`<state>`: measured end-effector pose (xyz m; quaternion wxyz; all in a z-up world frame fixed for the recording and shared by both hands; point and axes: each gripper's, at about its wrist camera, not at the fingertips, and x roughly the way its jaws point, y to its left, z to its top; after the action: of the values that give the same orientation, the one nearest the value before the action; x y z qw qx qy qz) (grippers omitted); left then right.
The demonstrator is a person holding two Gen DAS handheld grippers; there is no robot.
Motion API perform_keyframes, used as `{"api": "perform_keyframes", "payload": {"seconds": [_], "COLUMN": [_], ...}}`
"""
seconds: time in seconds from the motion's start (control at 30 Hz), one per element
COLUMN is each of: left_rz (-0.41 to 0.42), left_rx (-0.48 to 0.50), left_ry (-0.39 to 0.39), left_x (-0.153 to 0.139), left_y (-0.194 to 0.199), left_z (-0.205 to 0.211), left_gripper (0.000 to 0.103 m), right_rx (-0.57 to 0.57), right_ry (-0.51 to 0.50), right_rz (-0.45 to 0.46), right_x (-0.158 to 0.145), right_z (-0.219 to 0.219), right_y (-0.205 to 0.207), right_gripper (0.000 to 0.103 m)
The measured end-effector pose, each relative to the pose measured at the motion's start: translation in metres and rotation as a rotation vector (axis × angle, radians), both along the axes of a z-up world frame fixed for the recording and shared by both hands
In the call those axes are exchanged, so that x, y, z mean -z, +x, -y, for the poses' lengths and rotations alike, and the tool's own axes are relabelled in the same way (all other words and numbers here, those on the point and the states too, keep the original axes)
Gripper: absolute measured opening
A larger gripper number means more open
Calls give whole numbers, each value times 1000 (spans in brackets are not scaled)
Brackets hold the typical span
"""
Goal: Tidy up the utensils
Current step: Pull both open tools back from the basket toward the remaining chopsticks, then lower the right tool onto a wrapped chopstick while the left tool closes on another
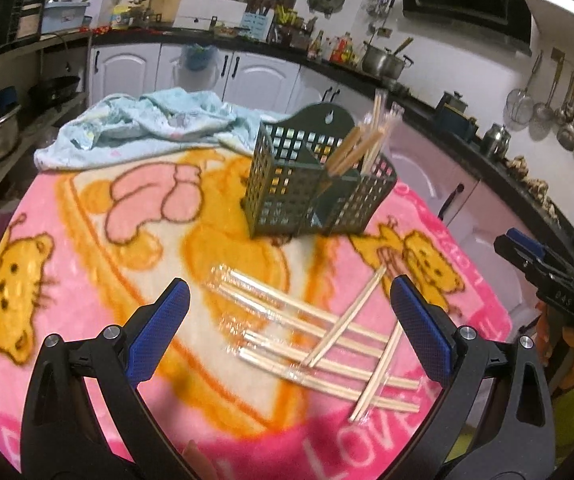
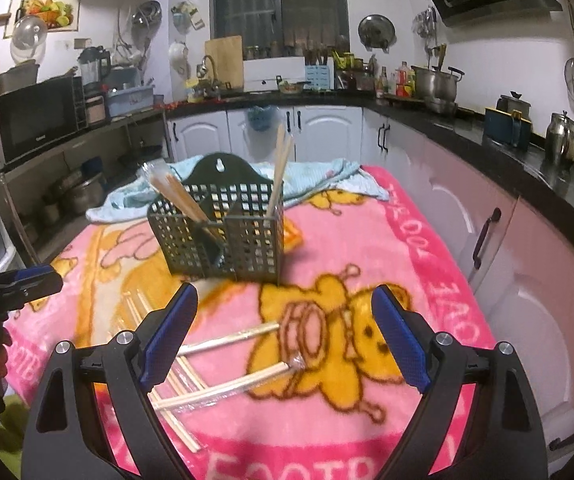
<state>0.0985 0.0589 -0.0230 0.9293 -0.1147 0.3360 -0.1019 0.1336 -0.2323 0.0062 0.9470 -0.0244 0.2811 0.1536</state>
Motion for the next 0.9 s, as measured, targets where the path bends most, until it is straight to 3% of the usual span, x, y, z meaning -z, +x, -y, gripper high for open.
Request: {"api": "perform_keyframes", "payload": {"seconds": [0.5,0.83,0.9], "left_rz": [-107,-167,-185], "left_rx": [8,24,32], "left_ry": [10,-69,-91], "left_x": [37,56,60], "left_y": [-8,-9,-8], "left_z": [-2,-10,-10], "left_gripper": [92,92,79], "right_rx": [4,6,7], "right_ry": [-38,-48,-52], "right_rz": [-115,-162,-172], "right_x": [39,52,55], "right_z": [-4,-6,-7], "right_y": [8,12,13], "right_gripper": [86,86,86]}}
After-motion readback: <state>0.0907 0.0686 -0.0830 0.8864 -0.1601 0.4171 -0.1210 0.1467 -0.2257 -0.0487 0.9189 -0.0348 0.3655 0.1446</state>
